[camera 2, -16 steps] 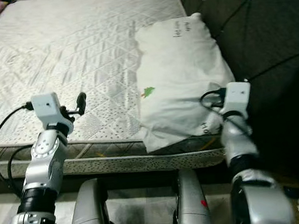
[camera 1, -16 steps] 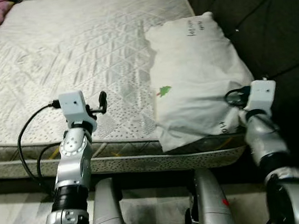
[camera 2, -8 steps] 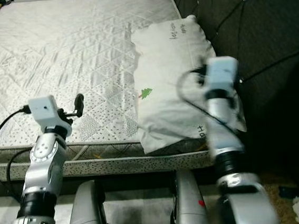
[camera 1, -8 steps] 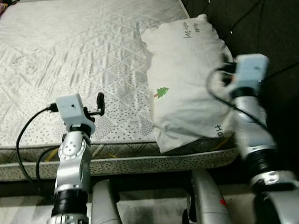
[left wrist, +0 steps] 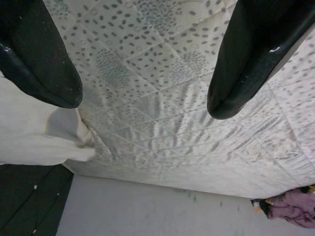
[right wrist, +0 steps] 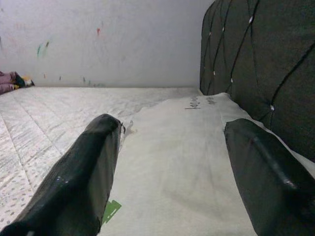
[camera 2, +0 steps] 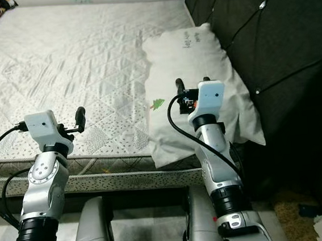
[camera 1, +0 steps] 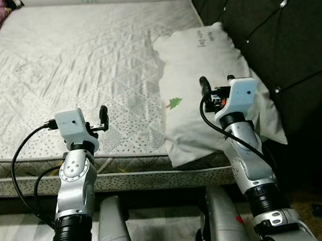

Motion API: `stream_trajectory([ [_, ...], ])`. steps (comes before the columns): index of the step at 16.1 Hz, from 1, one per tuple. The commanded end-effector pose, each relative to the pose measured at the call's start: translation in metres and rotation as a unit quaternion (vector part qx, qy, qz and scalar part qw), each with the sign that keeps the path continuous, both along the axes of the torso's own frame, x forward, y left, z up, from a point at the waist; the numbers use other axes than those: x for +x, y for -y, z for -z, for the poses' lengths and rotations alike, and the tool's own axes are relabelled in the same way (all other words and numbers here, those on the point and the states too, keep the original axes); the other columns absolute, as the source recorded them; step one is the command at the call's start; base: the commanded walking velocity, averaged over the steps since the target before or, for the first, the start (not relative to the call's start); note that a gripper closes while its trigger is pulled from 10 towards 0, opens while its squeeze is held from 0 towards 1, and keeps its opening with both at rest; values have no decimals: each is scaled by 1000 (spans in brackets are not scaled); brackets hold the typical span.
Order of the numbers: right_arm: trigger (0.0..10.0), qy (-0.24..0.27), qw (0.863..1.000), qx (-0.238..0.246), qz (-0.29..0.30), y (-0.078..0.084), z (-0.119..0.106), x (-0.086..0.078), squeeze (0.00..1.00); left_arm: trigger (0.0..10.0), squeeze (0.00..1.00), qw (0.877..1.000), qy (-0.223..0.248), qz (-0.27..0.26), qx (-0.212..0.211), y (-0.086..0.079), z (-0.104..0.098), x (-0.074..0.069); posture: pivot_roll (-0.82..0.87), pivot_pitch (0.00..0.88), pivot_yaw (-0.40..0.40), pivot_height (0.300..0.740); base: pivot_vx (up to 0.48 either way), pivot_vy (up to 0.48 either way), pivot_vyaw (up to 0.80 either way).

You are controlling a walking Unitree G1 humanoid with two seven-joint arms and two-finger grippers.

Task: Clean up the room

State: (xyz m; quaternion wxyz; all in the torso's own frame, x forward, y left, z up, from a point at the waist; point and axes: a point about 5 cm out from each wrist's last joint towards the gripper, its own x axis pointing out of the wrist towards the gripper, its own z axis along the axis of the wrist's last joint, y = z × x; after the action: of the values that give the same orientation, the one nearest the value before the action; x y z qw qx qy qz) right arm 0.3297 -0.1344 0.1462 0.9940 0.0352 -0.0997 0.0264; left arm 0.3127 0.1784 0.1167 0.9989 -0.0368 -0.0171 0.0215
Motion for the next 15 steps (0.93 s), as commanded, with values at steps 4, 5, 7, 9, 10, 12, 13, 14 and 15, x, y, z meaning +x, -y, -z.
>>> stream_trajectory([
  [4, 10000, 21, 1000, 9, -9, -2, -20, 9, 1000, 10000, 0, 1000, 8, 6, 6, 2, -10, 6, 16, 0, -12, 654, 0, 0, 0],
  [5, 10000, 19, 1000, 9, -7, 0, -20, 9, 1000, 10000, 0, 1000, 8, 10, 5, 4, -10, 6, 14, 0, -10, 669, 0, 0, 0],
  [7, 10000, 11, 1000, 13, -4, 1, -17, 8, 1000, 10000, 0, 1000, 8, 12, 5, 6, -11, 7, 18, 0, -15, 689, 0, 0, 0],
  [9, 10000, 7, 1000, 15, -9, -1, -14, 7, 1000, 10000, 0, 1000, 9, 10, 3, 6, -11, 7, 20, 0, -20, 709, 0, 0, 0],
  [10, 10000, 3, 1000, 16, -11, -2, -14, 8, 1000, 10000, 0, 1000, 8, 10, 2, 6, -11, 7, 20, 0, -23, 724, 0, 0, 0],
  [12, 10000, -1, 1000, 17, -10, -1, -13, 9, 1000, 10000, 0, 1000, 7, 10, 0, 6, -10, 7, 18, 0, -23, 740, 0, 0, 0],
  [13, 10000, -2, 1000, 16, -8, 1, -12, 9, 1000, 10000, 0, 1000, 6, 10, -1, 7, -9, 7, 15, 0, -21, 740, 0, 0, 0],
  [14, 10000, -7, 1000, 18, -2, 3, -10, 9, 1000, 10000, 0, 1000, 5, 12, -2, 8, -9, 7, 13, 0, -17, 740, 0, 0, 0],
  [15, 10000, -10, 1000, 20, 1, 5, -8, 8, 1000, 10000, 0, 1000, 5, 15, -3, 9, -9, 7, 12, 0, -15, 740, 0, 0, 0],
])
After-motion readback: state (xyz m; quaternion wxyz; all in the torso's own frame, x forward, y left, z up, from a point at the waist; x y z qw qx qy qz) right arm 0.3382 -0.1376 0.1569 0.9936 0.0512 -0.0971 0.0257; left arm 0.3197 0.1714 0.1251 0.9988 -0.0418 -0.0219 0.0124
